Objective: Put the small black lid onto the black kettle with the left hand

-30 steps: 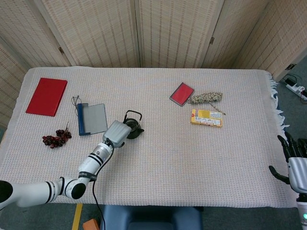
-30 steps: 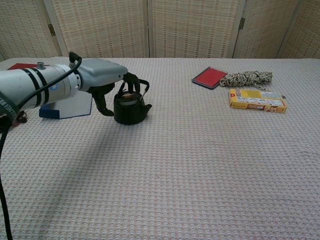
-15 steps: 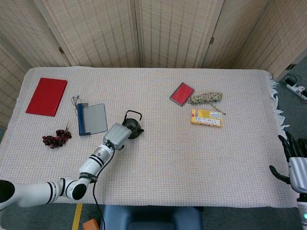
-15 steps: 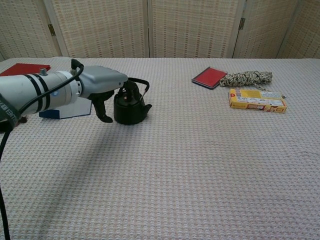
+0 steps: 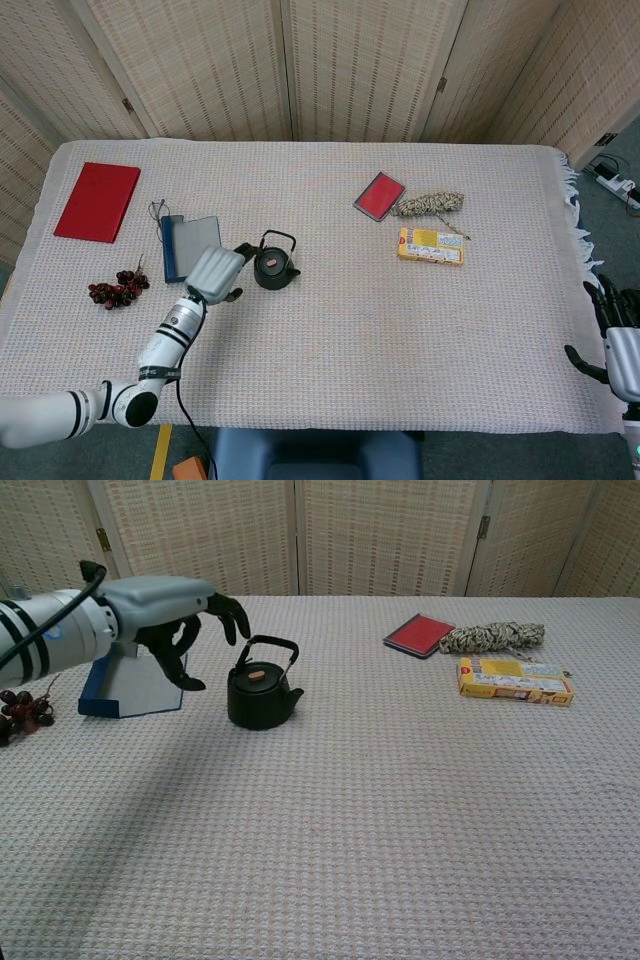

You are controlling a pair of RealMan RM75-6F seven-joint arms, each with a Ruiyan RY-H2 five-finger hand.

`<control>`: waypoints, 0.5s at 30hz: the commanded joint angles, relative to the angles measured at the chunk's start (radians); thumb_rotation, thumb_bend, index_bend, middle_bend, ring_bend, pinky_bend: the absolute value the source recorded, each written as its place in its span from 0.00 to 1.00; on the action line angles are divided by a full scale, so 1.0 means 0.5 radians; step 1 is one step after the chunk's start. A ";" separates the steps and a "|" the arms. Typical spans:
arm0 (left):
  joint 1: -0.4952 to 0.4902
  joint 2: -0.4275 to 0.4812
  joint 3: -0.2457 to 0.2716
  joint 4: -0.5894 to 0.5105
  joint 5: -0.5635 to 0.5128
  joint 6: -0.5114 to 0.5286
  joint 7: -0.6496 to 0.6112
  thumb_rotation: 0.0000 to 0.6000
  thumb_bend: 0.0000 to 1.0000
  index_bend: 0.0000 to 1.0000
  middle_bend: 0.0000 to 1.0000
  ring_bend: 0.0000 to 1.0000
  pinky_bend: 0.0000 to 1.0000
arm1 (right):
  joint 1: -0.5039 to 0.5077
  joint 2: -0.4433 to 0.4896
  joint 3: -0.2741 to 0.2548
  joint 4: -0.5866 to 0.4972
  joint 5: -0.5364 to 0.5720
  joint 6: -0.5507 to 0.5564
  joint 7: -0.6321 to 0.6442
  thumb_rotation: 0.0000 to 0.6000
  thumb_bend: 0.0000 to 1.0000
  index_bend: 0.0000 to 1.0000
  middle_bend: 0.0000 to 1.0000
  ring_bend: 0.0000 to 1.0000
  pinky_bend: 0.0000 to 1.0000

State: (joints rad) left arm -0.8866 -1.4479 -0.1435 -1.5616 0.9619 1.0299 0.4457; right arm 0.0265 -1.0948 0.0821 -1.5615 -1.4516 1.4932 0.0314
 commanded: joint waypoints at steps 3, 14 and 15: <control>0.233 0.161 -0.014 -0.108 0.102 0.285 -0.189 1.00 0.21 0.23 0.27 0.33 0.42 | 0.022 0.010 -0.002 0.029 -0.027 -0.030 0.116 1.00 0.26 0.00 0.00 0.12 0.00; 0.708 0.342 0.210 -0.059 0.425 0.726 -0.377 1.00 0.22 0.23 0.25 0.25 0.26 | 0.091 0.105 -0.038 0.071 -0.138 -0.126 0.410 1.00 0.26 0.00 0.00 0.07 0.00; 0.745 0.349 0.232 -0.055 0.451 0.755 -0.386 1.00 0.22 0.23 0.25 0.25 0.25 | 0.092 0.101 -0.040 0.073 -0.153 -0.114 0.410 1.00 0.26 0.00 0.00 0.07 0.00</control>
State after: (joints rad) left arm -0.5464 -1.2866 -0.0543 -1.5993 1.1588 1.3817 0.2641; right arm 0.0706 -1.0443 0.0637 -1.5265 -1.5216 1.4307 0.2340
